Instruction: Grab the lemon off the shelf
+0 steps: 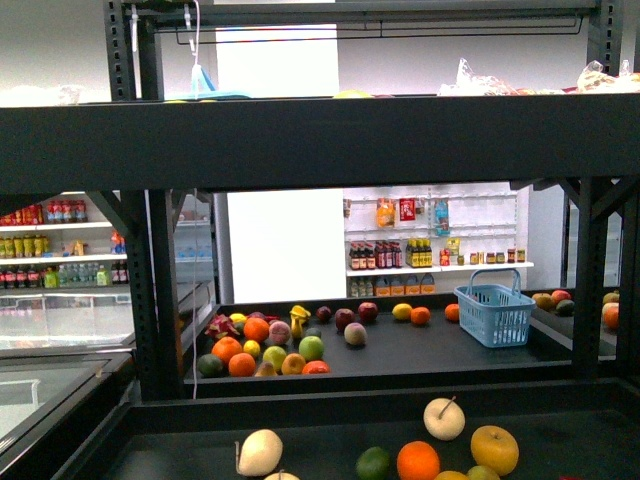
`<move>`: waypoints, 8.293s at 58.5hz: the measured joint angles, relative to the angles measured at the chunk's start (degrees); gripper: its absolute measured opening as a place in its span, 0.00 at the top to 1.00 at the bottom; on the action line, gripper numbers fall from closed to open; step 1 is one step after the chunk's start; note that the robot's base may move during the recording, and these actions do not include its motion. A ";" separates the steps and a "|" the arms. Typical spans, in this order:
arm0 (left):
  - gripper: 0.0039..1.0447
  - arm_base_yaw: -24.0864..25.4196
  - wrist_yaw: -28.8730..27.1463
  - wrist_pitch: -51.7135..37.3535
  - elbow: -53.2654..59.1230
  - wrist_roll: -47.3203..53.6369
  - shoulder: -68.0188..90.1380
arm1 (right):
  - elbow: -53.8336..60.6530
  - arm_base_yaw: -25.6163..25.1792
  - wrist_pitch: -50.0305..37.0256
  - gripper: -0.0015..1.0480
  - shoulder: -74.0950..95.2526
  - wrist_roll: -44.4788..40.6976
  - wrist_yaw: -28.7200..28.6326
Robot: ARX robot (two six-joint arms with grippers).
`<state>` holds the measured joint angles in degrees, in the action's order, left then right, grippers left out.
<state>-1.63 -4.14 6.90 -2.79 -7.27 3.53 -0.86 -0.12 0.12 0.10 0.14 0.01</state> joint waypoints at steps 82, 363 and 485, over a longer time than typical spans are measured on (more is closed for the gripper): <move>0.07 40.35 42.60 -7.67 -80.24 -59.71 103.21 | 0.00 0.00 0.00 0.02 0.00 0.00 -0.04; 0.86 -15.58 44.83 -8.63 -61.55 -26.82 86.93 | -101.00 12.81 4.50 0.02 159.86 48.48 7.98; 0.87 -15.21 43.56 -8.41 -61.40 -26.47 87.65 | -62.60 23.12 -16.44 0.36 102.82 37.33 -7.56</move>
<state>-16.84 39.42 -1.52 -64.18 -33.74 91.18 -63.46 23.00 -16.32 102.91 37.47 -7.55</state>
